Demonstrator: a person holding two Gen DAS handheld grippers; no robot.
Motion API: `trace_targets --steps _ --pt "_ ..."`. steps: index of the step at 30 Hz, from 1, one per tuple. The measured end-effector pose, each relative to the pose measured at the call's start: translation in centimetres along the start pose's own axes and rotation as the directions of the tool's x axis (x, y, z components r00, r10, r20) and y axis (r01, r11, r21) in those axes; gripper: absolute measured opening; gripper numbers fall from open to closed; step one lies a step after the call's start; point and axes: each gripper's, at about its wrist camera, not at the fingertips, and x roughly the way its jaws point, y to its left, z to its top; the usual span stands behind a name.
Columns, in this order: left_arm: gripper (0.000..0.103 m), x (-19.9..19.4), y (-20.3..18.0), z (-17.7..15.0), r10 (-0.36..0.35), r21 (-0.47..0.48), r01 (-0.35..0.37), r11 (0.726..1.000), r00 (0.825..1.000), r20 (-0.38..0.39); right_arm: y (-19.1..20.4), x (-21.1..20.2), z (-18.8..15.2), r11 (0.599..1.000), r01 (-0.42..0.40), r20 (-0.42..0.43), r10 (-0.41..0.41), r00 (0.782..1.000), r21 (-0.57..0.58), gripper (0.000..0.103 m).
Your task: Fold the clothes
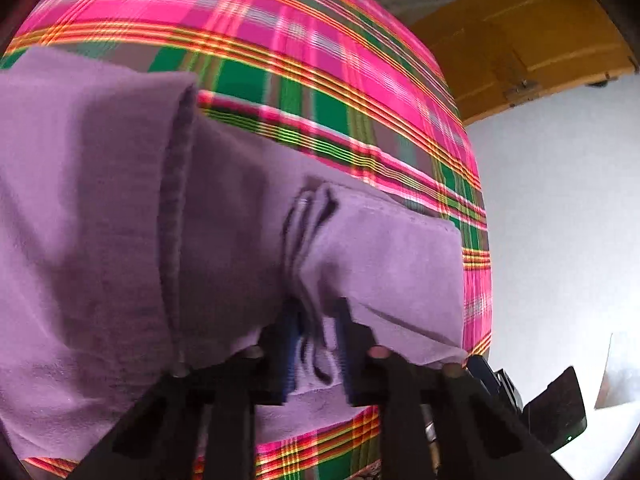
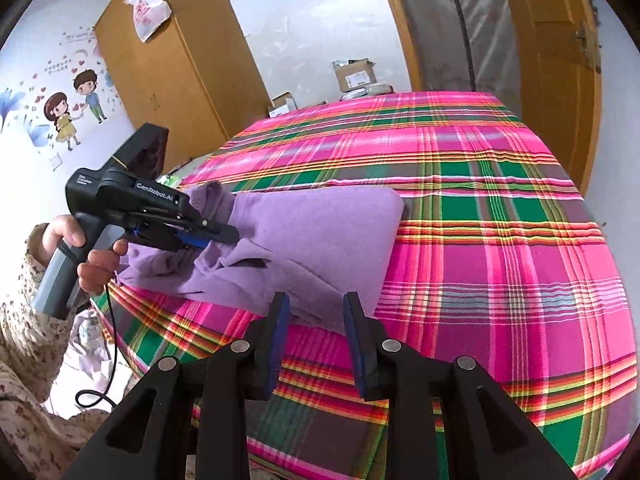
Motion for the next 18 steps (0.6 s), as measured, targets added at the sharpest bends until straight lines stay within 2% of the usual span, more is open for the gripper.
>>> trace_targets --steps 6,9,13,15,17,18 --pt "0.011 -0.81 -0.21 -0.26 0.029 0.030 -0.029 0.999 0.999 0.018 0.18 -0.05 -0.02 1.000 0.007 0.009 -0.007 1.000 -0.002 0.029" --pt "0.010 -0.90 -0.02 -0.29 0.013 0.018 -0.013 1.000 1.000 0.023 0.22 0.09 -0.08 1.000 -0.001 0.006 0.001 1.000 -0.003 0.029" --pt "0.010 -0.03 0.62 0.03 0.014 -0.007 -0.014 1.000 1.000 -0.011 0.41 0.20 -0.29 1.000 -0.008 0.007 0.008 1.000 -0.001 0.029" --pt "0.015 -0.17 0.36 -0.06 0.019 -0.007 -0.019 1.000 1.000 -0.018 0.52 0.22 -0.36 1.000 -0.005 0.002 0.005 1.000 -0.010 0.029" --pt "0.028 -0.25 0.04 -0.31 0.023 0.013 -0.023 1.000 0.999 -0.028 0.52 0.26 -0.38 1.000 -0.006 0.002 0.006 1.000 -0.010 0.029" --pt "0.028 -0.29 -0.04 -0.44 0.026 0.021 -0.026 0.999 0.999 -0.033 0.53 0.29 -0.39 1.000 -0.007 0.001 0.007 1.000 -0.010 0.029"
